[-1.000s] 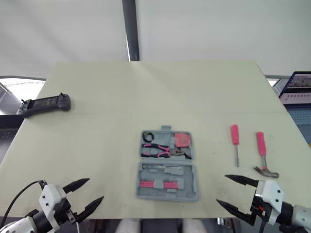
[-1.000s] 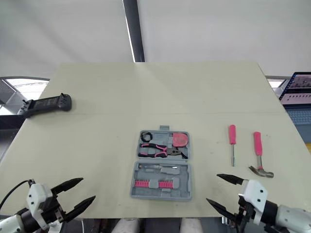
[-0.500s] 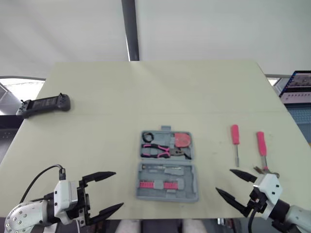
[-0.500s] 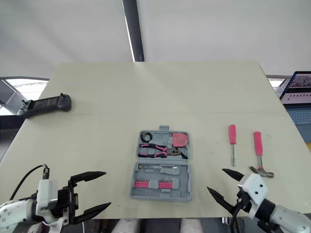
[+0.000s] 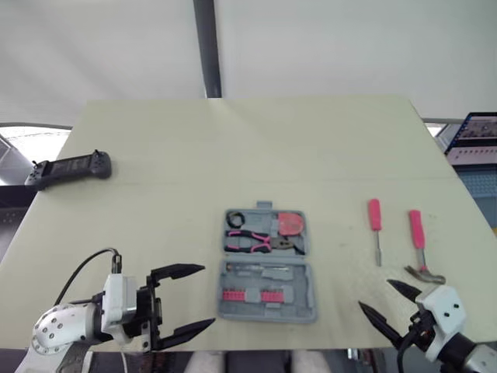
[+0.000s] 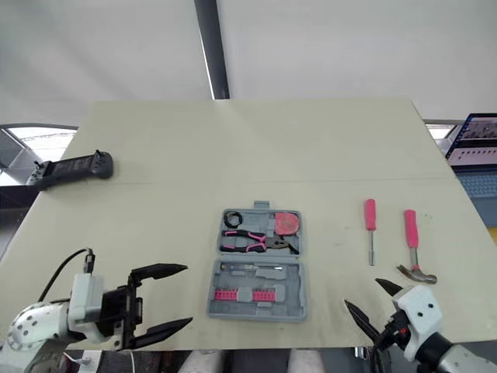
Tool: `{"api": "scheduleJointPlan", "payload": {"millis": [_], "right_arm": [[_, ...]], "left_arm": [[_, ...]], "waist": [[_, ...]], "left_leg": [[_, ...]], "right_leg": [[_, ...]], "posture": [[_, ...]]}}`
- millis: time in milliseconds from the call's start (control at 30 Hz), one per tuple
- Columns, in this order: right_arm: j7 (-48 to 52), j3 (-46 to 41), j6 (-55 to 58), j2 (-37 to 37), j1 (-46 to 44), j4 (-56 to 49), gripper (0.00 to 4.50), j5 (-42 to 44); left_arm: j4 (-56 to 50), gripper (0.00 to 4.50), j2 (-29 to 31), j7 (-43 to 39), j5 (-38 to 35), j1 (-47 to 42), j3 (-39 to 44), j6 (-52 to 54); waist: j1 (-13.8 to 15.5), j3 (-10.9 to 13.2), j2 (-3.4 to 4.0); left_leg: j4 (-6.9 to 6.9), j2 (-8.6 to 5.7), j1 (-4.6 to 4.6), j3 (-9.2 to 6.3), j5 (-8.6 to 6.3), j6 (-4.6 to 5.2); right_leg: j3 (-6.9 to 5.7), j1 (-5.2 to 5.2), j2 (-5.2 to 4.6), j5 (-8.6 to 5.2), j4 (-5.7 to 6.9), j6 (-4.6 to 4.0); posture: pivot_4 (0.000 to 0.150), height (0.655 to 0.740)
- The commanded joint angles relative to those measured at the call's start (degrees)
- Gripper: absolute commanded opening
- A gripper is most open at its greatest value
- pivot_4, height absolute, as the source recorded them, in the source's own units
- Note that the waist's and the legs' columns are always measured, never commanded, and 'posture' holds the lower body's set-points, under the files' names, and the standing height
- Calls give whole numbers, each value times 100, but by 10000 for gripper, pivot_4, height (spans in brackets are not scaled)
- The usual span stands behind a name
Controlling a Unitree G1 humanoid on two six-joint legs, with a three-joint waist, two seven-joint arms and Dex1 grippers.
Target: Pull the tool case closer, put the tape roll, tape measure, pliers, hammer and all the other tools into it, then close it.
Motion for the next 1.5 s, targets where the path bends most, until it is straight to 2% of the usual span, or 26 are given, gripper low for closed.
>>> {"api": "scheduleJointPlan", "payload": {"millis": [33,167,300,467,600,833,1033,1467,1500], "right_arm": [[-303,-339,214,88,24,-212,45000,105],[-709,-1033,964,-109,-491,-95,45000,607],[-875,-1559,1936,-731,-1219,381,45000,868],[-913,-1392,2913,-1536,-2014,1224,45000,719],[-897,-938,4203,-2108,-2712,1822,45000,795],[-1417,-794,5130,-1956,-3781,2413,45000,726],[-1941,-586,5454,-1758,-4486,2928,45000,412],[-2222,-446,5855,-1577,-4752,3129,45000,41],[-2225,-436,5889,-1553,-4758,3107,42375,27]], "left_arm": [[-66,44335,24,4,-119,-56,-35,15],[-33,44335,2,27,-114,-102,-76,54],[37,44335,-54,30,-39,-149,-188,12],[84,44335,-132,48,39,-141,-294,-67],[62,44335,-153,110,72,-160,-346,-90],[-71,44335,-150,297,91,-195,-439,-33],[-362,44335,-81,502,30,-227,-494,178],[-692,44335,-28,806,-60,-369,-521,561],[-692,44834,-28,814,-59,-379,-524,574]], "waist": [[-6,0,1],[-43,3,4],[-92,3,5],[-102,4,8],[-104,5,9],[-100,6,13],[-106,5,15],[-106,4,17],[-106,4,17]], "left_leg": [[-2,0,0,0,0,0],[-1,-1,-1,2,0,0],[6,-1,0,8,2,2],[0,1,-1,7,5,4],[5,-1,-5,9,6,8],[6,0,-8,7,8,7],[7,0,-13,8,9,6],[6,0,-15,8,11,3],[6,0,-15,8,11,3]], "right_leg": [[0,0,0,0,0,0],[2,0,-1,0,-2,0],[6,1,-1,6,0,-3],[3,-5,1,6,0,-3],[4,-6,0,7,-1,0],[2,-11,0,10,2,5],[3,-15,0,11,3,9],[2,-20,1,12,7,10],[2,-20,1,12,8,10]], "posture": [[1500,7400],[1500,7400],[1500,7400],[1500,7400],[1500,7400],[1500,7400],[1500,7400],[1500,7400],[1500,7400]]}}
